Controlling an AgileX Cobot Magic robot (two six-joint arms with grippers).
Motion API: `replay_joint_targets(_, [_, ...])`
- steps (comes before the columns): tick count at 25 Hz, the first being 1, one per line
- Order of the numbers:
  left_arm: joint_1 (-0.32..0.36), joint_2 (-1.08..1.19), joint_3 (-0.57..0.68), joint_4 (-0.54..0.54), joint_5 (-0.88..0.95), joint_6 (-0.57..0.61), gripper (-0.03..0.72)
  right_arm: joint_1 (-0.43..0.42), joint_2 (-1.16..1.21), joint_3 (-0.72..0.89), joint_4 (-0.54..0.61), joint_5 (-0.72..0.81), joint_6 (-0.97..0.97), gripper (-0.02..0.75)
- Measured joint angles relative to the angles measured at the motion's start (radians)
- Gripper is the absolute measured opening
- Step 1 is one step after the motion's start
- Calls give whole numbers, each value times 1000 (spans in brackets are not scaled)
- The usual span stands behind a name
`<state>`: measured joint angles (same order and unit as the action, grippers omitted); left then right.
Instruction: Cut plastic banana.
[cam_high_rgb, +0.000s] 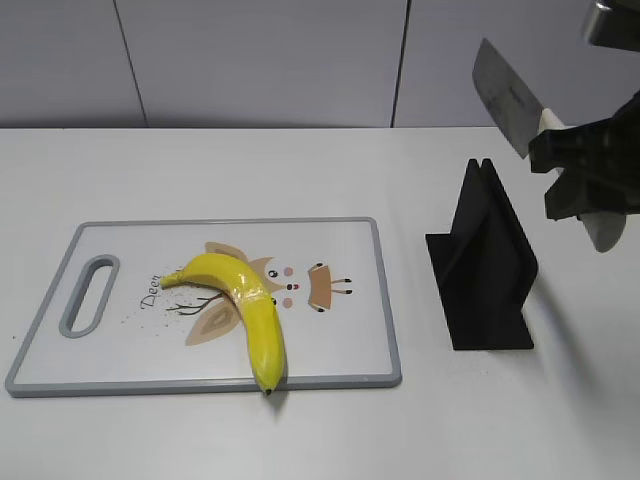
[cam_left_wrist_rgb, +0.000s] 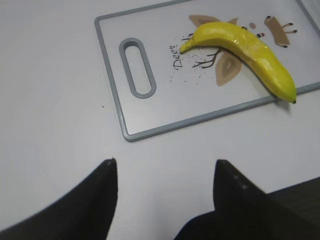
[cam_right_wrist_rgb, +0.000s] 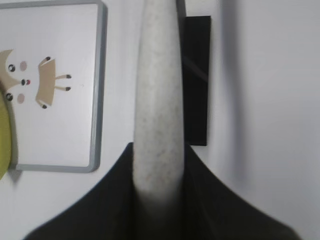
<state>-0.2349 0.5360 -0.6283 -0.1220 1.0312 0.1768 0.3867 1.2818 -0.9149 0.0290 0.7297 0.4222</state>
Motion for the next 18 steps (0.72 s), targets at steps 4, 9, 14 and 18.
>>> replay_joint_targets(4, [0, -211, 58, -6, 48, 0, 587, 0, 0, 0, -50, -6, 39, 189])
replay_joint_targets(9, [0, -427, 116, -9, 79, 0, 587, 0, 3, 0, -52, -11, 45, 189])
replay_joint_targets(14, [0, -538, 136, 9, 53, -34, 587, 0, 56, 0, -53, -15, 45, 189])
replay_joint_targets(18, [0, -540, 136, 15, 52, -53, 577, 0, 112, 0, -54, -23, 45, 189])
